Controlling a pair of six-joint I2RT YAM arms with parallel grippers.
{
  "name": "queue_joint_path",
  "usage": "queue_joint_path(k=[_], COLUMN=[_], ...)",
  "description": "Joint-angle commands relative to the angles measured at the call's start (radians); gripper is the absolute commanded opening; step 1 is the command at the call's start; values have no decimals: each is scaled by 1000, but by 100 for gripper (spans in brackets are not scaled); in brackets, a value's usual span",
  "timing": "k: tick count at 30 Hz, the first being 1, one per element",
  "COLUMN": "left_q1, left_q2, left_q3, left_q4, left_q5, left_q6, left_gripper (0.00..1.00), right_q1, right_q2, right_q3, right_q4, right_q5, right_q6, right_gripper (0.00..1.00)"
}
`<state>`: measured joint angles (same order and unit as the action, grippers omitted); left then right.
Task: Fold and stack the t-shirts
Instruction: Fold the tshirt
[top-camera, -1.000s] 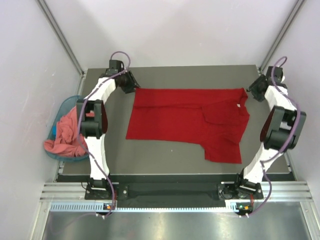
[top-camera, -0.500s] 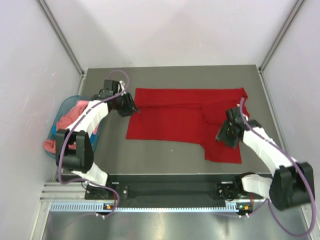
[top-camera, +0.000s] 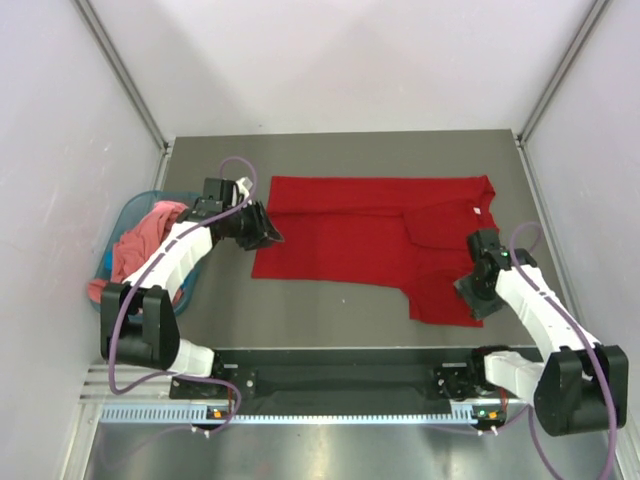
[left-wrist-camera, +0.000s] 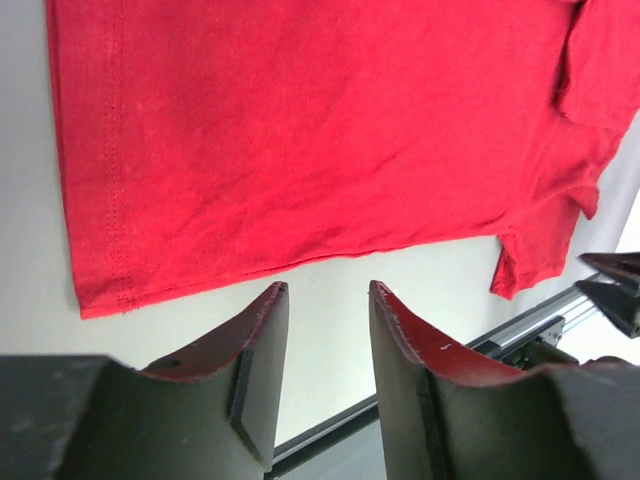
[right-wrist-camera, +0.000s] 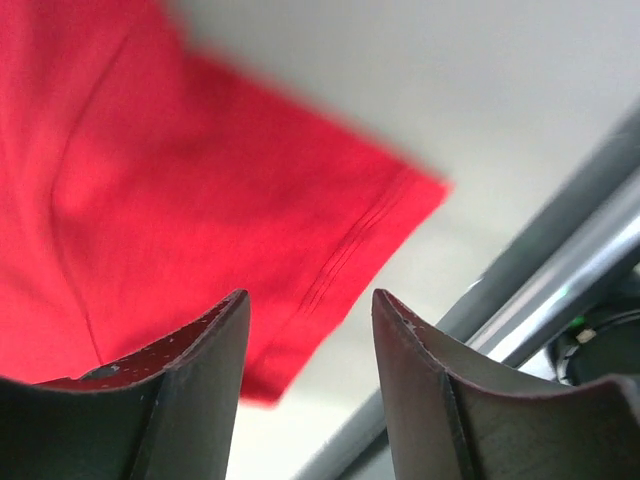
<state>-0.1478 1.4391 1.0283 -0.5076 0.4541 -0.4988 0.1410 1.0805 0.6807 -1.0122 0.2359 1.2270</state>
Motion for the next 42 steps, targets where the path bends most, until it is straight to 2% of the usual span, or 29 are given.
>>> queue_joint_path(k=[1,4,10,18,33,37,38,40,42], left_q1=[-12,-18,-18,-16,-9,-6,-6,-4,-4], left_q2=[-58,-83,-80,-80,-78,-88,-100,-114,-118], left_q3=[-22,-49,-59,-63,-42,-43,-48,-54,-54], left_q4=[53,89,124,109,75,83,87,90,80], left_q5=[-14,-16,60,61,32,47,57,41,12], left_q6=[6,-6,-37,-21,-1,2,0,3,6], left_gripper=[42,42,42,43,43,43,43,43,43], right_q1=[-98,-174,-205,-205,-204,-199,-198,-198,-198], right_q2=[-28,-88,-166,-139,-30,-57,-88,-128,-198], right_q3=[17,-26,-151,-150,-219,-227,-233,-254,-263], right_q4=[-83,-36,47,26,139,147,150,153,156], right_q5=[135,141,89,114,157,207,229,238,233], right_q6=[68,57,104,146,190,213,216,221,220], right_gripper=[52,48,42,40,41,39,38,15,0])
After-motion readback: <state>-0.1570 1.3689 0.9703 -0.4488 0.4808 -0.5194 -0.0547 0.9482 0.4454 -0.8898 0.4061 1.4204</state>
